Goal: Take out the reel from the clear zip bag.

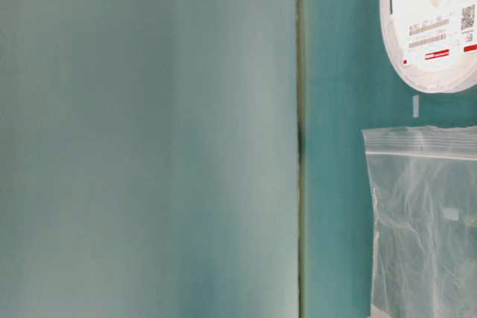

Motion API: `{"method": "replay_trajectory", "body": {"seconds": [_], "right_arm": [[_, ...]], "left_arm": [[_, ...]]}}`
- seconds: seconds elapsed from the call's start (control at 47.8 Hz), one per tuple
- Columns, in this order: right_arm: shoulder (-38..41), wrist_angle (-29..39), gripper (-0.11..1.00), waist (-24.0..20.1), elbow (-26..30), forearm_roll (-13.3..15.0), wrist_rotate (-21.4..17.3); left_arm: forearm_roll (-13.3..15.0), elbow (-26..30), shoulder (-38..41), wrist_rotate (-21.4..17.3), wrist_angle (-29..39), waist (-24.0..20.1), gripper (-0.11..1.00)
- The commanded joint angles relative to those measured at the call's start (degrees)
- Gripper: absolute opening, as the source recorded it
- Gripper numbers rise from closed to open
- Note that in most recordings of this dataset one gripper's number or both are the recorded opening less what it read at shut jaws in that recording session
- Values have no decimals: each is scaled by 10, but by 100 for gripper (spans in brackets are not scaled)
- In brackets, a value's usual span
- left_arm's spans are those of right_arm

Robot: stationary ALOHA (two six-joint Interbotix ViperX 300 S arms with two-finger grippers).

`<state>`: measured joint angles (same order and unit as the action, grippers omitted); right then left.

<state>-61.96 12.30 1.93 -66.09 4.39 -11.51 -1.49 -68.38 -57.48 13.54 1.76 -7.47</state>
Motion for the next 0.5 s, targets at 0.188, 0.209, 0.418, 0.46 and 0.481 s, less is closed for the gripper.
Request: {"method": "replay_trajectory", "body": {"seconds": [0.188,0.209,0.418,0.46,0.481], "right_arm": [[2,-2,93,1,-2,16,47],[1,-3,93,1,-2,16,53],[-15,-2,93,1,-2,16,85],[-22,-3,93,1,-1,16,88],[-24,-3,93,1,-1,16,88]], "left_arm": [[-2,20,-13,-1,-7,4,95],[-2,21,-16,-2,-8,4,95],[-2,29,-41,-36,16,3,95],[-2,30,-43,-42,21,4,94],[-2,31,-45,-43,22,4,94]]}}
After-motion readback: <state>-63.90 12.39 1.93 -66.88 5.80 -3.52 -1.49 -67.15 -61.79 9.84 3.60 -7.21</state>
